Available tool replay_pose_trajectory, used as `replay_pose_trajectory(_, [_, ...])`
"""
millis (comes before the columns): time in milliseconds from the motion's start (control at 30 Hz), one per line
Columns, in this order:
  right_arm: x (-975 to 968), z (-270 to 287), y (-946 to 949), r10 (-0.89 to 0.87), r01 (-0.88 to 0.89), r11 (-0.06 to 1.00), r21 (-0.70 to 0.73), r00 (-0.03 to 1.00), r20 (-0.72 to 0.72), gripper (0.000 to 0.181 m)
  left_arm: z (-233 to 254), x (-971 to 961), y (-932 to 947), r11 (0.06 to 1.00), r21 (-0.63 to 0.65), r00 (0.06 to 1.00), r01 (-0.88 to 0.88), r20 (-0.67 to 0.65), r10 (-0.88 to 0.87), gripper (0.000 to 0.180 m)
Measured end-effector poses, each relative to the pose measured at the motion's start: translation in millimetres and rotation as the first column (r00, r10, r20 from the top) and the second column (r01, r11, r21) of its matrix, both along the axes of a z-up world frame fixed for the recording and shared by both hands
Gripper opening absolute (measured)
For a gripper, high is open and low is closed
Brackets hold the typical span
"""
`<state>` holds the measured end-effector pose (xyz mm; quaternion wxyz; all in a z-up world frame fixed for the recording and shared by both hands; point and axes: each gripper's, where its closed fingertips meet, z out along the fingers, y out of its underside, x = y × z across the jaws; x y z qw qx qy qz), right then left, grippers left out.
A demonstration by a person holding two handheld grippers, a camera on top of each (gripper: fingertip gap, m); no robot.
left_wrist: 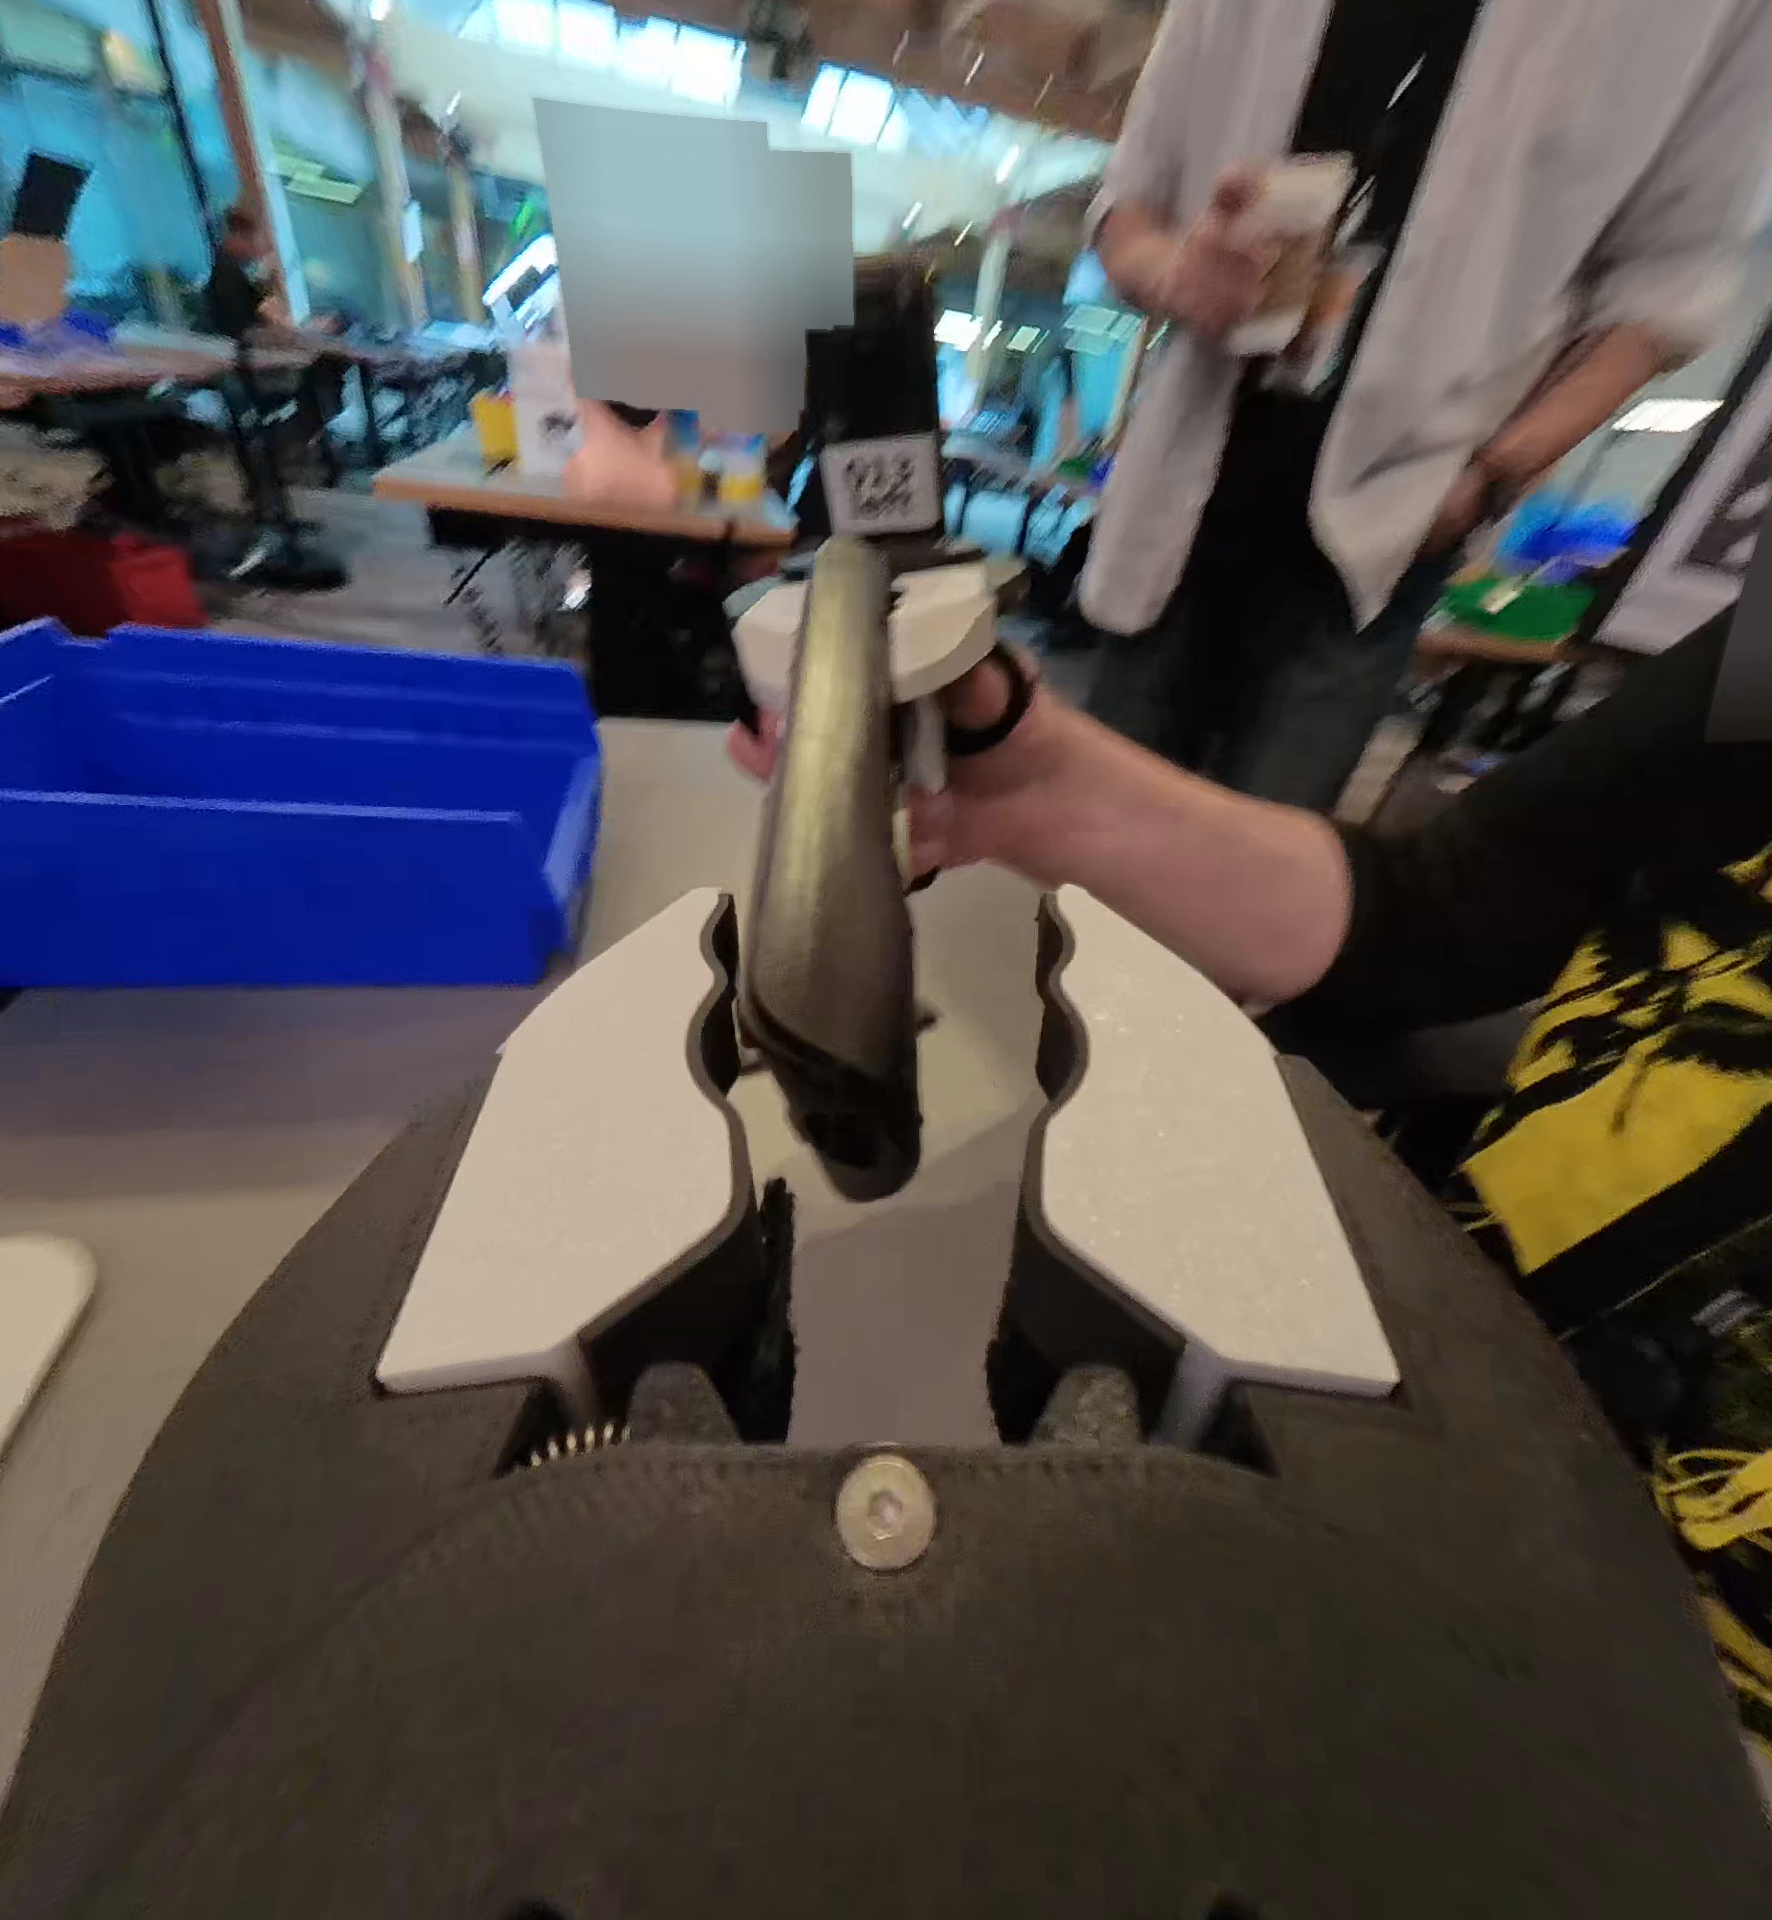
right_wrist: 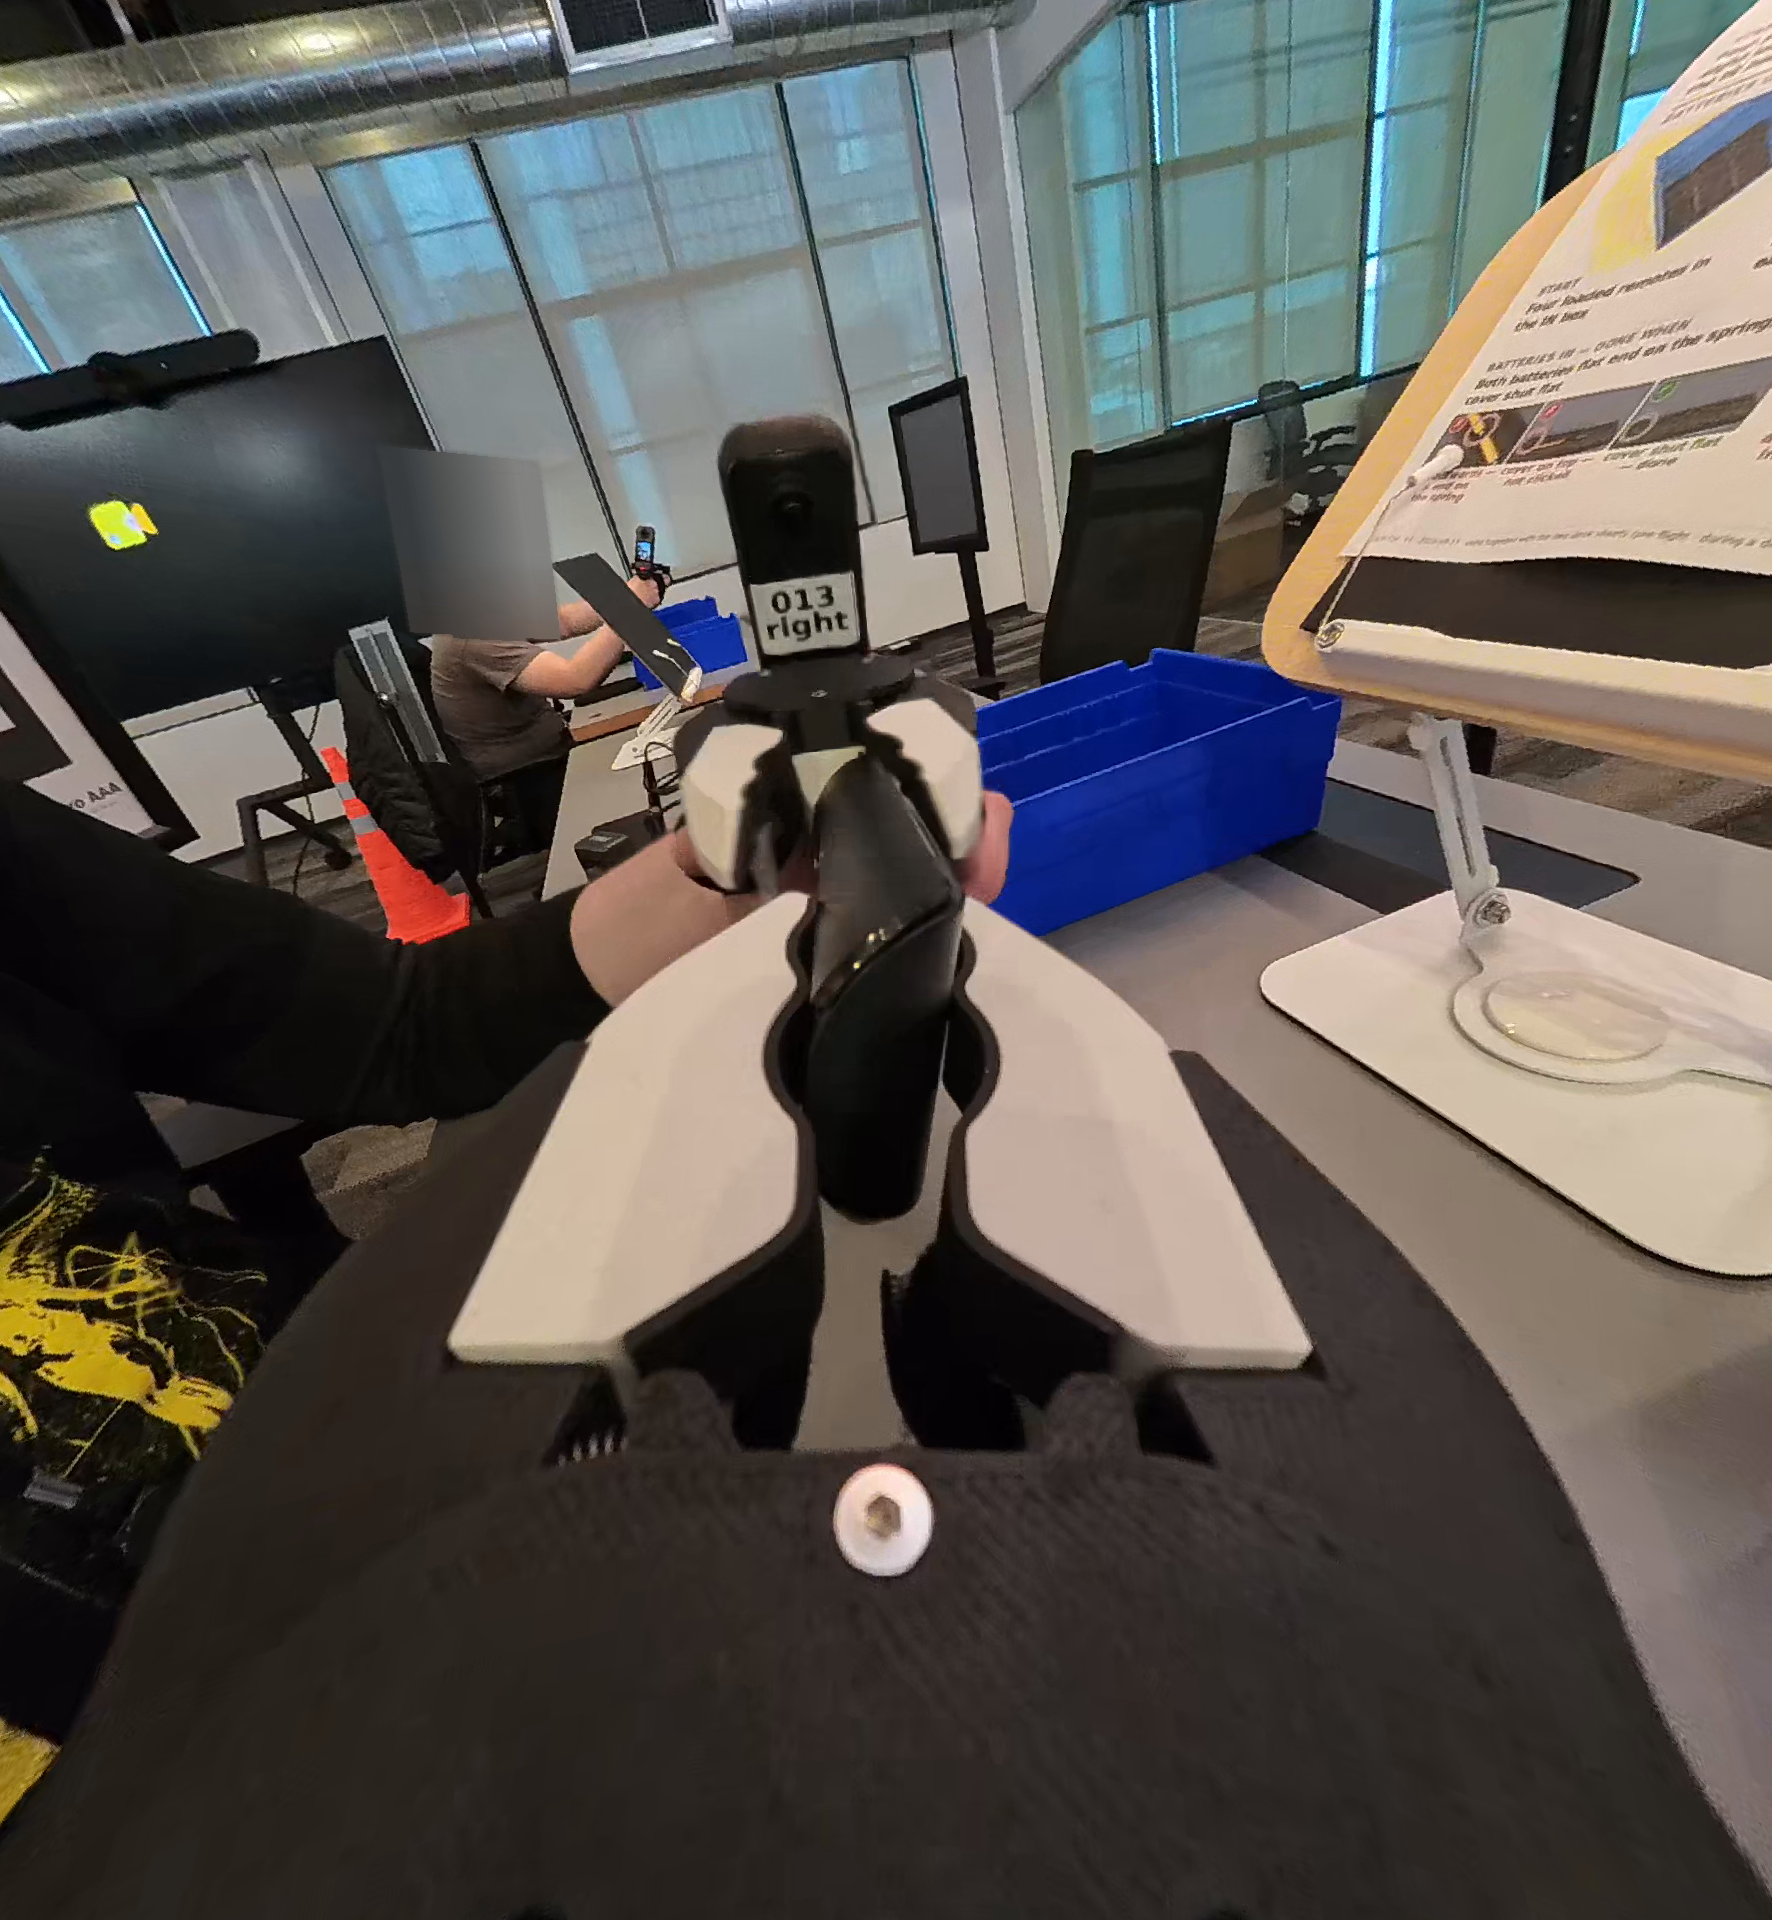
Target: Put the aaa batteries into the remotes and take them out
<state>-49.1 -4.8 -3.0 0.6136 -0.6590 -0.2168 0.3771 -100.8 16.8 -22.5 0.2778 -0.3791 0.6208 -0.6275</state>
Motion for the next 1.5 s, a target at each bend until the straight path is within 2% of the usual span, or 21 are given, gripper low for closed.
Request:
replay_pose_trajectory(67, [0.6, 0.3, 0.0, 0.005, -0.005, 1.000, 0.001, 1.000, -0.011, 0.020, 3.3, 3.2, -3.8, 0.998, -0.062, 0.999, 0.022, 0.032, -0.020, 0.047])
replay_pose_trajectory(167, [-2.7, -3.9, -2.1, 0.031, -0.031, 0.999, -0.014, 1.000, -0.004, 0.020, -3.7, 9.6, -8.3, 1.000, -0.008, 1.000, -0.001, 0.031, 0.001, 0.032])
replay_pose_trajectory(467, [0.1, 4.1, -4.8, 0.014, -0.013, 1.000, 0.011, 1.000, -0.012, 0.022, 5.2, 14.4, -9.9, 0.999, -0.010, 0.993, -0.050, 0.109, 0.051, 0.027])
replay_pose_trajectory(633, [18.6, 14.4, 2.8, -0.127, 0.128, 0.991, 0.043, 0.992, -0.016, 0.048, 11.0, 20.0, -2.0, 0.988, 0.008, 0.981, -0.156, 0.116, 0.154, 0.026])
replay_pose_trajectory(800, [37.3, 10.2, 7.1, -0.291, 0.285, 0.957, 0.061, 0.948, 0.133, 0.055, 19.5, 20.4, 12.7, 0.966, -0.010, 0.958, -0.257, 0.126, 0.256, 0.026])
replay_pose_trajectory(900, [46.0, 11.9, 13.0, -0.396, 0.383, 0.918, 0.102, 0.902, 0.175, 0.065, 24.2, 20.4, 18.4, 0.952, -0.017, 0.944, -0.306, 0.126, 0.306, 0.026])
replay_pose_trajectory(1033, [39.2, 17.6, 21.5, -0.511, 0.480, 0.859, 0.180, 0.833, 0.212, 0.082, 26.0, 24.1, 18.7, 0.918, 0.058, 0.914, -0.393, 0.139, 0.382, 0.026])
replay_pose_trajectory(1100, [35.5, 15.5, 27.7, -0.565, 0.529, 0.825, 0.202, 0.787, 0.248, 0.085, 27.9, 26.1, 12.7, 0.916, 0.065, 0.912, -0.397, 0.142, 0.385, 0.026])
replay_pose_trajectory(1167, [31.9, 12.9, 34.0, -0.601, 0.559, 0.799, 0.222, 0.753, 0.269, 0.099, 29.7, 27.0, 10.9, 0.904, 0.077, 0.900, -0.422, 0.156, 0.407, 0.026])
replay_pose_trajectory(1267, [35.5, 12.8, 38.3, -0.640, 0.600, 0.769, 0.221, 0.729, 0.245, 0.101, 30.3, 27.9, 9.5, 0.899, 0.080, 0.896, -0.431, 0.160, 0.415, 0.026])
replay_pose_trajectory(1333, [33.9, 9.0, 41.2, -0.634, 0.601, 0.774, 0.202, 0.735, 0.240, 0.104, 29.7, 28.6, 8.6, 0.901, 0.069, 0.896, -0.428, 0.159, 0.413, 0.026])
replay_pose_trajectory(1400, [35.5, 10.8, 40.5, -0.618, 0.587, 0.785, 0.197, 0.763, 0.190, 0.095, 29.0, 28.0, 10.0, 0.913, 0.035, 0.905, -0.407, 0.147, 0.398, 0.026])
replay_pose_trajectory(1500, [30.6, 11.6, 35.8, -0.454, 0.446, 0.888, 0.114, 0.889, 0.055, 0.088, 34.4, 24.4, 7.8, 0.933, -0.028, 0.920, -0.358, 0.162, 0.357, 0.026])
